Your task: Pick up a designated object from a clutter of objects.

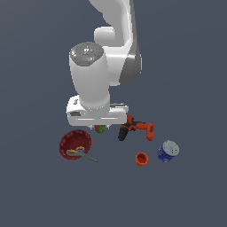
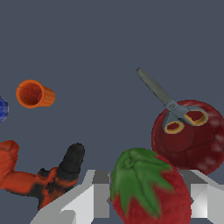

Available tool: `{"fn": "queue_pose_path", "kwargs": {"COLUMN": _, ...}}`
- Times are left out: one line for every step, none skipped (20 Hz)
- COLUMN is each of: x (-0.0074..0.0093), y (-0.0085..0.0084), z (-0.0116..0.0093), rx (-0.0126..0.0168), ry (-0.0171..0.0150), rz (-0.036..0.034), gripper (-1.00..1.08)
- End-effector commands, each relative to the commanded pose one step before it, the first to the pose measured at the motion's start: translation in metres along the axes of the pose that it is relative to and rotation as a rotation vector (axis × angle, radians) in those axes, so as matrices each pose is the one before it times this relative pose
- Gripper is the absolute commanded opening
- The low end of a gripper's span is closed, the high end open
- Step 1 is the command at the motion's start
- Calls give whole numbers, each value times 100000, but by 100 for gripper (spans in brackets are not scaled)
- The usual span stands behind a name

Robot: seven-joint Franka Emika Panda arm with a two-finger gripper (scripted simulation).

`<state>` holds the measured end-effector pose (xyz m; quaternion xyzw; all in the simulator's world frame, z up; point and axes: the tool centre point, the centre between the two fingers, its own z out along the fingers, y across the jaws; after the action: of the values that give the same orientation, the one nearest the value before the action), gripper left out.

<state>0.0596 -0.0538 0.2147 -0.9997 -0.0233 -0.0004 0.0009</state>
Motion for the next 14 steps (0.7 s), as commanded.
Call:
{"fn": "queue_pose_path", "kwargs": {"x": -495, "y": 1983, "z": -2516, "rx": 56, "ry": -8, "rz": -59, "gripper": -100}}
{"fn": "queue_pose_path", "kwargs": {"x": -165, "y": 788, "z": -981, "rx": 0, "ry": 0, "rz": 0, "gripper": -100}}
{"fn": "queue_pose_path", "kwargs": {"x": -161, "y": 786, "z": -977, "rx": 0, "ry": 0, "rz": 0, "gripper": -100}}
{"fn": "queue_pose_path", "kwargs": {"x": -155, "y": 782, "z": -970, "rx": 0, "ry": 0, "rz": 0, "gripper": -100}}
{"fn": "queue_pose_path", "kwargs": {"x": -147, "y": 765, "z": -946, "rx": 0, "ry": 0, "rz": 0, "gripper": -100}}
{"fn": "queue_pose_path", "kwargs": {"x": -138, "y": 743, "z": -915, "rx": 0, "ry": 0, "rz": 0, "gripper": -100}}
{"fn": "queue_pose_path", "kwargs": {"x": -127, "y": 715, "z": -876, "rx": 0, "ry": 0, "rz": 0, "gripper": -100}}
{"fn": "queue_pose_path", "kwargs": {"x": -115, "y": 676, "z": -824, "rx": 0, "ry": 0, "rz": 0, "gripper": -100}}
{"fn": "queue_pose_path", "kwargs": {"x": -102, "y": 628, "z": -762, "rx": 0, "ry": 0, "rz": 0, "gripper": -100}}
{"fn": "queue_pose_path", "kwargs": {"x": -84, "y": 576, "z": -693, "rx": -58, "ry": -27, "rz": 26, "gripper": -100}}
{"fn": "queue_pose_path", "kwargs": {"x": -76, "y": 532, "z": -640, "rx": 0, "ry": 0, "rz": 0, "gripper": -100}}
{"fn": "queue_pose_path", "kwargs": {"x": -64, "y": 486, "z": -580, "rx": 0, "ry": 0, "rz": 0, "gripper": -100}}
{"fn": "queue_pose_path", "kwargs": {"x": -49, "y": 423, "z": -525, "rx": -67, "ry": -16, "rz": 8, "gripper": -100}}
{"fn": "queue_pose_path", "kwargs": {"x": -43, "y": 395, "z": -466, "rx": 0, "ry": 0, "rz": 0, "gripper": -100}}
